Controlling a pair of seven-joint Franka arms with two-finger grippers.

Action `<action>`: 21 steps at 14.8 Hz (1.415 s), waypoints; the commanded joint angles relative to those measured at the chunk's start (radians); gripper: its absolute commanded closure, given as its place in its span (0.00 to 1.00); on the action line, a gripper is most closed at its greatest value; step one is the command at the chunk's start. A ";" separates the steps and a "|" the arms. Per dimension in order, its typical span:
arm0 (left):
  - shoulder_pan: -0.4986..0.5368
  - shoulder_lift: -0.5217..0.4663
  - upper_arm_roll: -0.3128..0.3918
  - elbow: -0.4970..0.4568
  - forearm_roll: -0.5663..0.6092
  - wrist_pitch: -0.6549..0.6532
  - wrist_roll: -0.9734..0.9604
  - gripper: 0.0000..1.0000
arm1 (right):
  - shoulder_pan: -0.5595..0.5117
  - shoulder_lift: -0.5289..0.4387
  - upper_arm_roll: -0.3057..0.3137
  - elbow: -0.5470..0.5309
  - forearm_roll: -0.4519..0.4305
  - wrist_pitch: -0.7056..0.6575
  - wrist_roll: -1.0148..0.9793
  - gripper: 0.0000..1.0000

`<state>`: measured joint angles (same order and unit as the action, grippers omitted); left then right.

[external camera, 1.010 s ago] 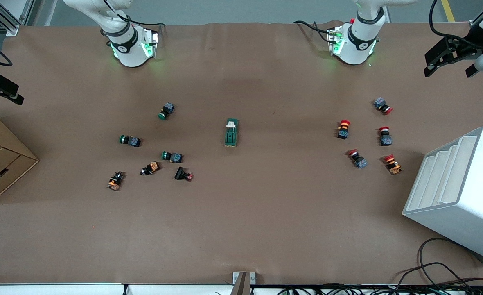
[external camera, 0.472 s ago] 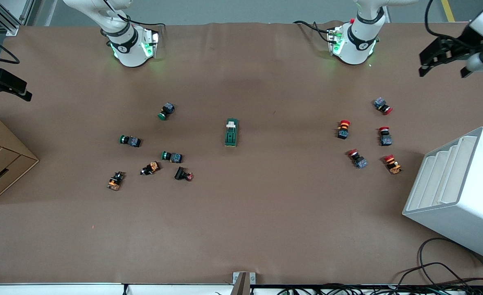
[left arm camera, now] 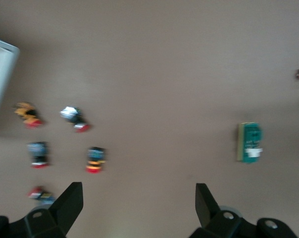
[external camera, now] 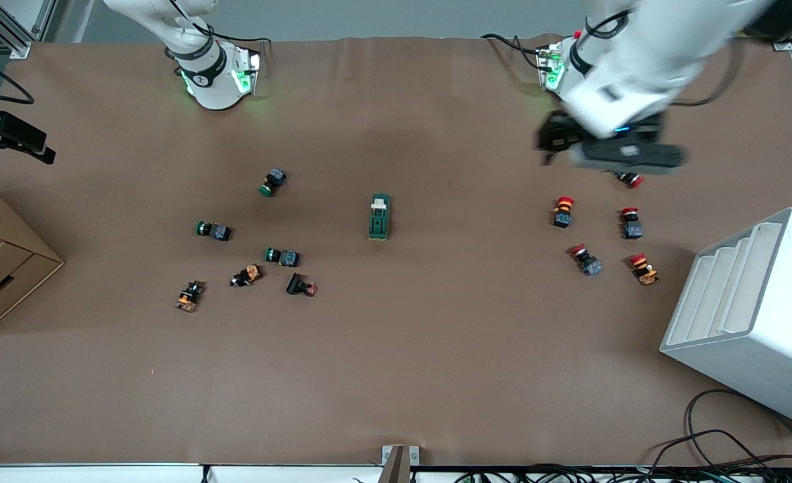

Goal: Close load switch with both arms
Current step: 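Move the left gripper over the green load switch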

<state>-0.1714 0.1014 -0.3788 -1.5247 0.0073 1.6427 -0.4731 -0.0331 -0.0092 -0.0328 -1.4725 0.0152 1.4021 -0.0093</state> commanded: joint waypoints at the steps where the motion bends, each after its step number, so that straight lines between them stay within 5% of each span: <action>1: -0.092 0.064 -0.041 -0.032 0.049 0.081 -0.216 0.00 | -0.024 0.000 0.001 0.011 -0.009 -0.005 -0.032 0.00; 7: -0.324 0.112 -0.041 -0.282 0.215 0.434 -0.566 0.00 | -0.057 0.017 0.001 0.003 0.011 0.005 -0.018 0.00; 10: -0.411 0.176 -0.041 -0.328 0.373 0.502 -0.755 0.00 | -0.045 0.021 0.005 -0.005 0.011 0.011 0.056 0.00; 18: -0.618 0.421 -0.045 -0.333 0.937 0.580 -1.378 0.01 | 0.044 0.115 0.008 -0.005 0.029 0.077 0.196 0.00; 21: -0.665 0.520 -0.045 -0.350 1.219 0.572 -1.678 0.01 | 0.117 0.132 0.008 -0.009 0.029 0.095 0.403 0.01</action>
<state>-0.8170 0.5632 -0.4256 -1.8739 1.0805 2.2144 -1.9986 0.0355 0.1234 -0.0218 -1.4801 0.0348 1.4920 0.2659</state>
